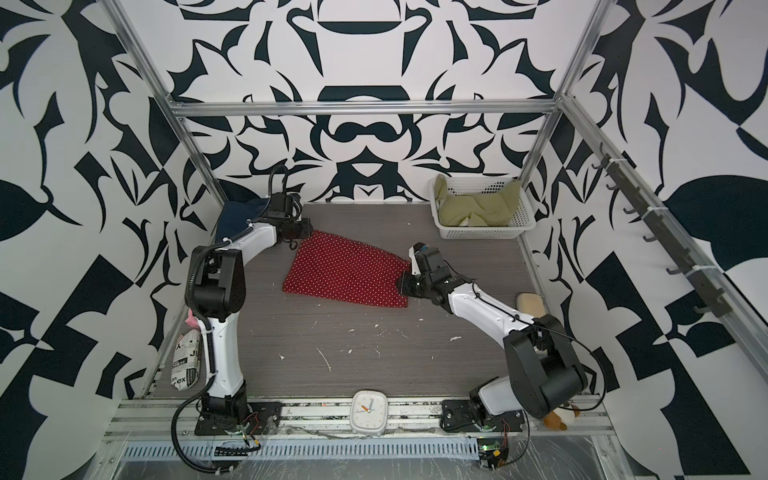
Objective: Fold and stack the skirts
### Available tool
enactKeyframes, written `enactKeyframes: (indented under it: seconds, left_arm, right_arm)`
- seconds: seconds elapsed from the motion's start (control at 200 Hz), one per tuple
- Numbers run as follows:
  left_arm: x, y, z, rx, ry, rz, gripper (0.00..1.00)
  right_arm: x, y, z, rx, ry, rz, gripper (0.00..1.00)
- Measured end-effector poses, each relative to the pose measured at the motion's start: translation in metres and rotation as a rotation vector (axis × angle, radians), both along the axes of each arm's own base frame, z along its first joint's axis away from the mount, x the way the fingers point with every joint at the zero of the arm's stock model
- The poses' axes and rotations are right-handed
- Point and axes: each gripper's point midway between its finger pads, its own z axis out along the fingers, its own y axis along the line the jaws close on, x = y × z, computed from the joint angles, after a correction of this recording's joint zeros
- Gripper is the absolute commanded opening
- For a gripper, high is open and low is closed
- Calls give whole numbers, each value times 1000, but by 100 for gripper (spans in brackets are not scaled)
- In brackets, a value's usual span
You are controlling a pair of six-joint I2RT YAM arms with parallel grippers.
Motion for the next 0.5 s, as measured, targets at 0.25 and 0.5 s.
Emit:
enactKeyframes:
  seconds: [0.25, 0.5]
  left_arm:
    - [-15, 12, 33, 69, -40, 43, 69]
    - [-88, -19, 98, -35, -175, -7, 65]
  right_arm:
    - [5, -9, 1, -11, -4, -26, 31]
    - [28, -11, -22, -42, 45, -53, 32]
